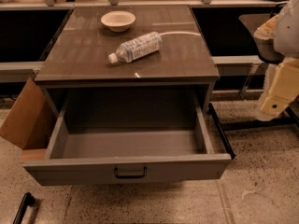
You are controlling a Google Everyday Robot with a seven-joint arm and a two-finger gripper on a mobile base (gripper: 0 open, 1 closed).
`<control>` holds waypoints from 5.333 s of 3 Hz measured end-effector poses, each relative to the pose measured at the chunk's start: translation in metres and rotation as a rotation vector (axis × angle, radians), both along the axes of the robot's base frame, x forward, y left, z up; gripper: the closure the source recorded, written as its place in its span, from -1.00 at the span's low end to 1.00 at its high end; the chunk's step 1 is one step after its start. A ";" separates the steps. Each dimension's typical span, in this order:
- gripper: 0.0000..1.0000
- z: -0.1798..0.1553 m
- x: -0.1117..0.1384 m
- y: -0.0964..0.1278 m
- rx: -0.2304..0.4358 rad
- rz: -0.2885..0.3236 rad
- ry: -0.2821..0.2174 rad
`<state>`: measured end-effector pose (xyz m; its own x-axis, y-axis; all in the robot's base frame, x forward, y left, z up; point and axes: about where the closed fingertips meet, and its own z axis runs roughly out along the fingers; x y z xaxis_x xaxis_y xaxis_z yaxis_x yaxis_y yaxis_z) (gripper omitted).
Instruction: Place blue plastic bottle into top drawer
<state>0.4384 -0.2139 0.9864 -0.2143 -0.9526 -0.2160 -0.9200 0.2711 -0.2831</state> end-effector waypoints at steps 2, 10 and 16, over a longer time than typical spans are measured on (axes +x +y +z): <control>-1.00 -0.005 0.025 0.010 0.038 0.059 -0.026; -1.00 -0.051 0.204 0.146 0.340 0.269 -0.109; -1.00 -0.110 0.314 0.231 0.385 0.343 -0.044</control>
Offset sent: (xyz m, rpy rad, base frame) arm 0.0620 0.0234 -0.0171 0.0948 -0.0477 0.1434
